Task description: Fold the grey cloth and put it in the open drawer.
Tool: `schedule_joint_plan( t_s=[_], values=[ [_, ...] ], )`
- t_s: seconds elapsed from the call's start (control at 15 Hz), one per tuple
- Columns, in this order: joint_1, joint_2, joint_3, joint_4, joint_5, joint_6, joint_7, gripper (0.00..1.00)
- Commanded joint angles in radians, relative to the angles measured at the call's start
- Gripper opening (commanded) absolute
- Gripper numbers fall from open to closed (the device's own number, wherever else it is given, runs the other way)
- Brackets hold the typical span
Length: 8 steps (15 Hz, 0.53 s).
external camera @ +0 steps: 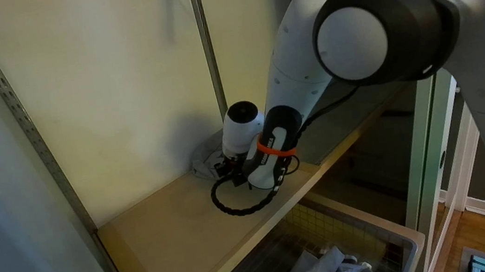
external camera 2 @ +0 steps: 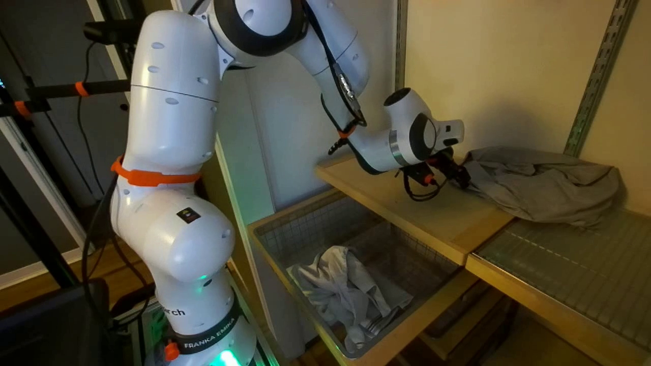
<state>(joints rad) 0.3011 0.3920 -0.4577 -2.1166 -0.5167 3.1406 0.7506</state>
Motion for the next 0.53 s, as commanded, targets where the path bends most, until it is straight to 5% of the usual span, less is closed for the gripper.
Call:
schedule_joint_plan(
  t_s=[0.0,0.27,0.47],
  values=[
    [0.084,0.065,-0.079,0.032,-0.006,0.012,0.074,0.35],
    [0.123,0.063,-0.097,0.028,0.001,-0.005,0.084,0.05],
    [0.121,0.02,-0.072,0.006,0.005,-0.063,0.058,0.0]
  ],
)
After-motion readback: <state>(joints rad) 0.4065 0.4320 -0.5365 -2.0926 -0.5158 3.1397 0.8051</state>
